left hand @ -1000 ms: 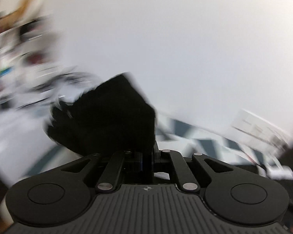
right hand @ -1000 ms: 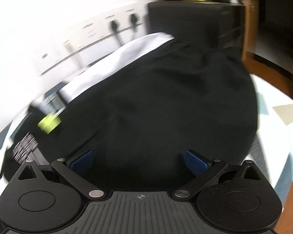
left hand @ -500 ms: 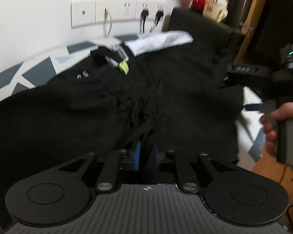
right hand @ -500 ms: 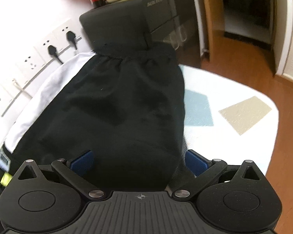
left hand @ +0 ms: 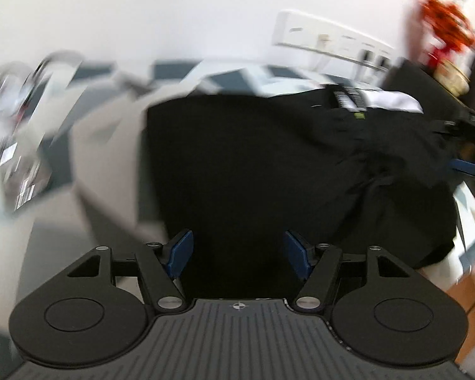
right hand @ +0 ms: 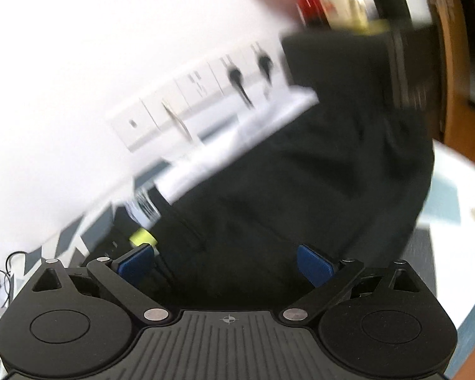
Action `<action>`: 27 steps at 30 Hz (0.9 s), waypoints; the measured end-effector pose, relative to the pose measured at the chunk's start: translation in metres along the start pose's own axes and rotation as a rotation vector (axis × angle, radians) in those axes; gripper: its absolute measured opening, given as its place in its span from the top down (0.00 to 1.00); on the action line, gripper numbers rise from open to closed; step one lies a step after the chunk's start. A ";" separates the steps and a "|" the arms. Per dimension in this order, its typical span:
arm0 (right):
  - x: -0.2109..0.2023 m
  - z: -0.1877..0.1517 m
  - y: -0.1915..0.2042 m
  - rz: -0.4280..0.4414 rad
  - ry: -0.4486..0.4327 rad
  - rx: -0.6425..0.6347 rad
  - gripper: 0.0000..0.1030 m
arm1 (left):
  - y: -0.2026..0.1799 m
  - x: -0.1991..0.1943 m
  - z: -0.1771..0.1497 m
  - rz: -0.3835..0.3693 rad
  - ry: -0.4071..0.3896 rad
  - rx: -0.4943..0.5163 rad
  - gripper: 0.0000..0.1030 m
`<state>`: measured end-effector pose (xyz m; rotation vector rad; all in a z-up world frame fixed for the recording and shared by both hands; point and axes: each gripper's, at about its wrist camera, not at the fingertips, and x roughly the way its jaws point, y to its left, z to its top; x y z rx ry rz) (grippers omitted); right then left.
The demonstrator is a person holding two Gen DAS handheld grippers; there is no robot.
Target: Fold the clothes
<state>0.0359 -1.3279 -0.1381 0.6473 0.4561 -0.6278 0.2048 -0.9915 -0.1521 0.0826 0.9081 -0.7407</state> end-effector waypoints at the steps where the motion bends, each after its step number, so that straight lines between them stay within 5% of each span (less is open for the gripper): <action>1: -0.002 0.004 0.006 0.011 -0.023 -0.021 0.06 | 0.009 0.000 -0.005 0.006 0.014 -0.045 0.37; 3: -0.003 0.006 0.013 0.069 -0.016 -0.041 0.04 | 0.026 -0.001 -0.014 0.018 0.041 -0.136 0.37; 8: 0.037 -0.014 0.033 0.140 0.204 -0.068 0.08 | 0.062 0.016 -0.013 -0.047 0.087 -0.333 0.37; 10: 0.054 -0.027 0.038 0.109 0.257 -0.084 0.11 | 0.069 0.019 -0.011 -0.062 0.086 -0.368 0.35; 11: 0.064 -0.033 0.040 0.090 0.280 -0.074 0.24 | 0.071 0.018 -0.009 -0.058 0.079 -0.366 0.35; 12: 0.071 -0.037 0.040 0.086 0.308 -0.049 0.47 | 0.072 0.017 -0.006 -0.055 0.072 -0.364 0.46; 13: 0.074 -0.043 0.041 0.095 0.330 -0.024 0.51 | 0.073 0.016 -0.004 -0.051 0.065 -0.362 0.70; 16: 0.073 -0.043 0.039 0.106 0.332 -0.012 0.59 | 0.077 0.013 0.002 -0.040 0.044 -0.356 0.89; 23: 0.071 -0.059 0.054 0.099 0.351 -0.018 0.63 | 0.087 0.006 0.017 -0.013 -0.005 -0.342 0.91; 27: 0.087 -0.070 0.082 0.181 0.401 0.036 0.65 | 0.118 -0.002 0.026 0.071 -0.047 -0.372 0.91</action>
